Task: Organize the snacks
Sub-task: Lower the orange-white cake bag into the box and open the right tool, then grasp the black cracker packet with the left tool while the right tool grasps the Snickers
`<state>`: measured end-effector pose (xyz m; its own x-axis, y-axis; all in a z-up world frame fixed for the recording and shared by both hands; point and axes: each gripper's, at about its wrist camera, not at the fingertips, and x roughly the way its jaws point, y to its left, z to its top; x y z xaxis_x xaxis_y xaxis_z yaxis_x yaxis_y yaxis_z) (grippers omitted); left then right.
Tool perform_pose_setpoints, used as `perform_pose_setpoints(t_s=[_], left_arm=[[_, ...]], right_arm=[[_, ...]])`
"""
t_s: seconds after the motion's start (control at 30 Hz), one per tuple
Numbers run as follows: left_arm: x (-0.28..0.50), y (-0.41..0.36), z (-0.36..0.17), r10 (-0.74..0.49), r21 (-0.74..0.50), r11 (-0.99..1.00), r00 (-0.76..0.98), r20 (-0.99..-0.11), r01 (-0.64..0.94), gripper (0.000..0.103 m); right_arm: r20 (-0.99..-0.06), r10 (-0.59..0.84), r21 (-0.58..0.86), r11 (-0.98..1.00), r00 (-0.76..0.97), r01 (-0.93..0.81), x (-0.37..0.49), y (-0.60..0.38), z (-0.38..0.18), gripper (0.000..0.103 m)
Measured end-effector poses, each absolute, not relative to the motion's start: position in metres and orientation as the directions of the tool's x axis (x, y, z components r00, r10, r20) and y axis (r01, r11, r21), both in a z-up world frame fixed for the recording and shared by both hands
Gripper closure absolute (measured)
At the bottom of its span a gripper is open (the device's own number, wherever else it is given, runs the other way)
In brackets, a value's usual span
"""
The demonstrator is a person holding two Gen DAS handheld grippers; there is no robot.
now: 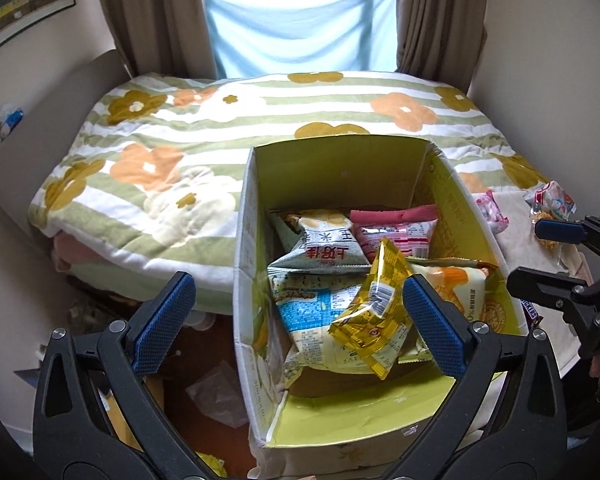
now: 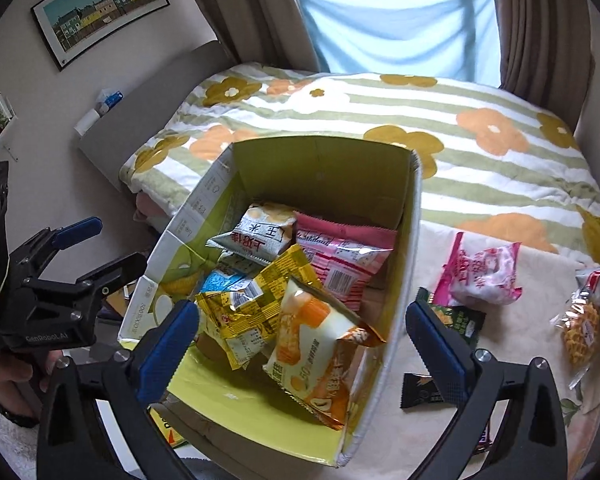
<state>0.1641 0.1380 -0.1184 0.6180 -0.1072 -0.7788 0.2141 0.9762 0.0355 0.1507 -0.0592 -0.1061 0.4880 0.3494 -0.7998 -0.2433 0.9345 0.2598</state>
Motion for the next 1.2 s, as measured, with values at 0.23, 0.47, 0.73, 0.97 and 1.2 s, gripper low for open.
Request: perform_pose_setpoints(t_s=[0.23,0.47,0.73,0.97,1.2], left_arm=[[0.165,0.122,-0.111,-0.127,0.035,0.970,0.622,-0.772,0.241,0.000],[0.157,0.086,-0.104,-0.173,-0.006,0.965,0.622,-0.763,0.262,0.000],[0.135,0.021,-0.095,-0.210,-0.038,0.960,0.622,-0.754,0.277,0.000],[0.109,-0.043,-0.094,-0.228,-0.011,0.943,0.624,-0.748,0.331,0.000],[0.093,-0.106,-0.109,-0.210,0.088,0.897,0.593,-0.778,0.434,0.000]], right_arm=[[-0.797,0.347,0.265,0.937,0.495,-0.229,0.137,-0.074,-0.091,0.000],[-0.771,0.324,0.265,0.946,0.548,-0.186,0.115,-0.112,-0.079,0.000],[-0.769,0.245,0.181,0.969,0.590,-0.167,0.089,-0.177,-0.067,0.000],[-0.761,0.230,0.185,0.973,0.607,-0.137,0.069,-0.236,-0.067,0.000],[-0.776,0.222,0.188,0.975,0.590,-0.119,0.055,-0.279,-0.082,0.000]])
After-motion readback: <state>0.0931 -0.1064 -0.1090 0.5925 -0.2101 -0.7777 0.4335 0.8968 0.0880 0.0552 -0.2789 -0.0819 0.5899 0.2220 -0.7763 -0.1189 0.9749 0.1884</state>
